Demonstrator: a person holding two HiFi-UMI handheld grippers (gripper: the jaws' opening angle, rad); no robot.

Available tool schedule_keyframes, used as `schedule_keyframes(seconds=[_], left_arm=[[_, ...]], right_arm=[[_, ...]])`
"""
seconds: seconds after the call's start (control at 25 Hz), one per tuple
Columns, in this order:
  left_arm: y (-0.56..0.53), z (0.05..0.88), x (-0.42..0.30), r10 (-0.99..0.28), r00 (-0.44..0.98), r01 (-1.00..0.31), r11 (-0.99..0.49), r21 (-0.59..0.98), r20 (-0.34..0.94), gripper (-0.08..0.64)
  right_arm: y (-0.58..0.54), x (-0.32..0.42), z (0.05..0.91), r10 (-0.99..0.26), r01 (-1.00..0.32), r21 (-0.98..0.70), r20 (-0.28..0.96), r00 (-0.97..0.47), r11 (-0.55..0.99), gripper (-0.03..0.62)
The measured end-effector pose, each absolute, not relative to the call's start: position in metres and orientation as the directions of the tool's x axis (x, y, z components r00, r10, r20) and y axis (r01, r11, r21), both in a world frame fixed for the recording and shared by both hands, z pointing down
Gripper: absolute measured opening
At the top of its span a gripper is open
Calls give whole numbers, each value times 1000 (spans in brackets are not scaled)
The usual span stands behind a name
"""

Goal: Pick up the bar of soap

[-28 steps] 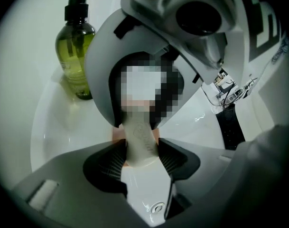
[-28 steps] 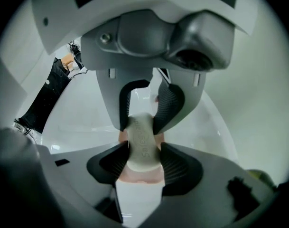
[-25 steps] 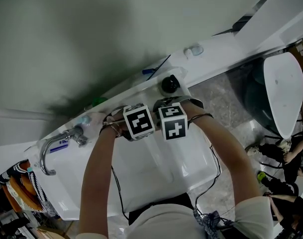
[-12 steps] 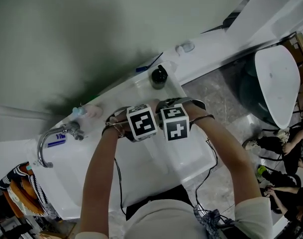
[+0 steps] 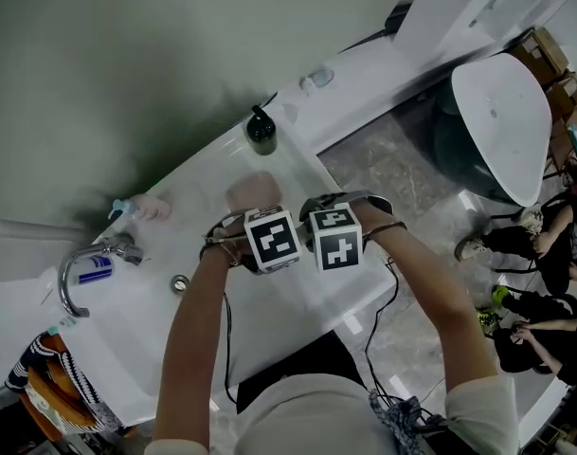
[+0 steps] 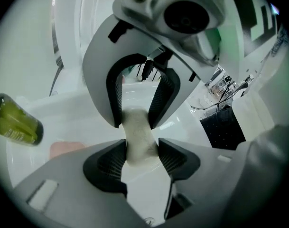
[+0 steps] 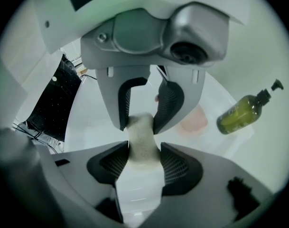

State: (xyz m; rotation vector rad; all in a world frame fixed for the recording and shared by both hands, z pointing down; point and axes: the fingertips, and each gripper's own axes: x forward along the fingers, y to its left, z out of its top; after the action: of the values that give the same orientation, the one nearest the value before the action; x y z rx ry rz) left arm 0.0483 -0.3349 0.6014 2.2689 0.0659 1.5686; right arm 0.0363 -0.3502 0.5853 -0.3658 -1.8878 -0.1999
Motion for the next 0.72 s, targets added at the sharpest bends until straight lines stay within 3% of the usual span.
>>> schedule_keyframes(seconds=[0.72], left_arm=[[-316,629,62,277,337,-165,-923,346,900,227]], right_arm=[[-333,50,612,177,325,-71,934,-311,943,230]])
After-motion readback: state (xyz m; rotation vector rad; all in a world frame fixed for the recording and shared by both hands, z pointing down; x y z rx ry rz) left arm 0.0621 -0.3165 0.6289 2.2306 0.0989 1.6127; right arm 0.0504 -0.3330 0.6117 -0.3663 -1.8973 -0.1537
